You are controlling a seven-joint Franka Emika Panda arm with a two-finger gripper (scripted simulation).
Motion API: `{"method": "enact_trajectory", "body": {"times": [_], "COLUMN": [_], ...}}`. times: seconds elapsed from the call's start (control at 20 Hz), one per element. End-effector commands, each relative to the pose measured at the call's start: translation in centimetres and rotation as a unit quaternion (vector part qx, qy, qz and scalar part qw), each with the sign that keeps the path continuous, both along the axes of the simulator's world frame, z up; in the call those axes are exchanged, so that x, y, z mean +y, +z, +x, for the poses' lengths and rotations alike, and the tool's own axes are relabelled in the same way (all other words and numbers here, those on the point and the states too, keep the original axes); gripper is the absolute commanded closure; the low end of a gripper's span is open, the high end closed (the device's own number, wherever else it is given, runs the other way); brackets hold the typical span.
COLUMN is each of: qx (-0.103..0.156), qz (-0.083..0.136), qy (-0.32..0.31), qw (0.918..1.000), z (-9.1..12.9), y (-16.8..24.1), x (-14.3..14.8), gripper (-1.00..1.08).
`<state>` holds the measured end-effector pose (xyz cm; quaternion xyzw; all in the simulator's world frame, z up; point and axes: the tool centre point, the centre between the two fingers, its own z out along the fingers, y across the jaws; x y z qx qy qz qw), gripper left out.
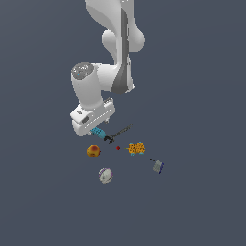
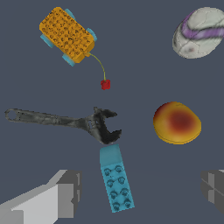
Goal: Pick up a designated object from a clutter of objects.
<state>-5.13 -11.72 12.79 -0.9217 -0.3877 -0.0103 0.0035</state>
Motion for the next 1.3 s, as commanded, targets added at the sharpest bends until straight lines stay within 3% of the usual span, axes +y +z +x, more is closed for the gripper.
{"method": "enact_trajectory", "body": {"times": [0.0, 0.65, 1.25], "qx": [0.001, 0.006, 0.007], "qz": [-0.002, -0.007, -0.008], "qy": [0.024, 0.114, 0.128], "qw": [0.9997, 0.9934, 0.9918], "z": [-0.8, -4.1, -4.7], "y": [-1.1, -4.9, -5.8], "x": [-0.6, -2.8, -3.1], "gripper": [-0.92, -0.92, -0.92]}}
